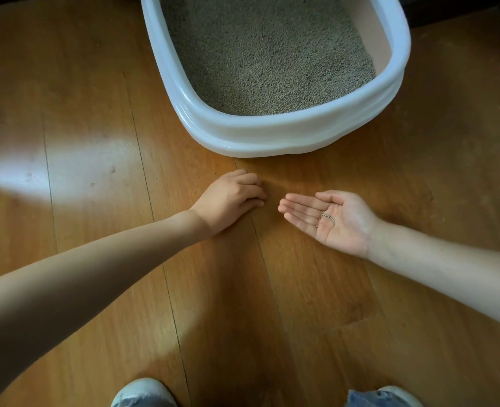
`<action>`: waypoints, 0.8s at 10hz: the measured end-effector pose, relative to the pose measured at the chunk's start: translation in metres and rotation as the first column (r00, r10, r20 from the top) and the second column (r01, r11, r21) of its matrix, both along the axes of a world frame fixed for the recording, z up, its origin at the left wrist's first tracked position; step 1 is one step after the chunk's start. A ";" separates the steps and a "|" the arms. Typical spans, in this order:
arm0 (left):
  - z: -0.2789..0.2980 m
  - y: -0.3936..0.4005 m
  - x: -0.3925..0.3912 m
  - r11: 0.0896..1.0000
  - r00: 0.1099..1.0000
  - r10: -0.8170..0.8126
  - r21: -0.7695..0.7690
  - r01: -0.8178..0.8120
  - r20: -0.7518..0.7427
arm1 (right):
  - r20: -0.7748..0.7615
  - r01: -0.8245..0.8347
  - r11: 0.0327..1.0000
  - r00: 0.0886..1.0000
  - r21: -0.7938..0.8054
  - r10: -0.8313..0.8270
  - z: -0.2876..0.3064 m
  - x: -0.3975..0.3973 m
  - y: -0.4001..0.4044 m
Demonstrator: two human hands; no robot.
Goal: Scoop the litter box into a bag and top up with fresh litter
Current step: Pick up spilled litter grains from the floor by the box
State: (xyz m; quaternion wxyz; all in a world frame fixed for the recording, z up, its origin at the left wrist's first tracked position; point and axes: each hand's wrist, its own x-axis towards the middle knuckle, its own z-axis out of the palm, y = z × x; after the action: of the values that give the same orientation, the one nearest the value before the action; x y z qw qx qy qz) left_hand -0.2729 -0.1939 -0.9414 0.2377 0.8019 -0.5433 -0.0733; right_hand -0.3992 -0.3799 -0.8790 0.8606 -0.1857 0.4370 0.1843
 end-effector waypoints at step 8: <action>0.074 -0.036 -0.073 0.999 0.973 0.013 -0.052 -0.002 0.230 | -0.029 0.025 0.987 0.999 0.158 -0.020 -0.001 0.007 0.016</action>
State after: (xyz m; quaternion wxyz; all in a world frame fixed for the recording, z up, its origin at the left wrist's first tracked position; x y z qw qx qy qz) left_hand -0.3456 -0.2295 -0.8674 0.1938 0.8007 -0.5658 0.0350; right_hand -0.3920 -0.3640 -0.8801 0.8686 -0.1092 0.4347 0.2113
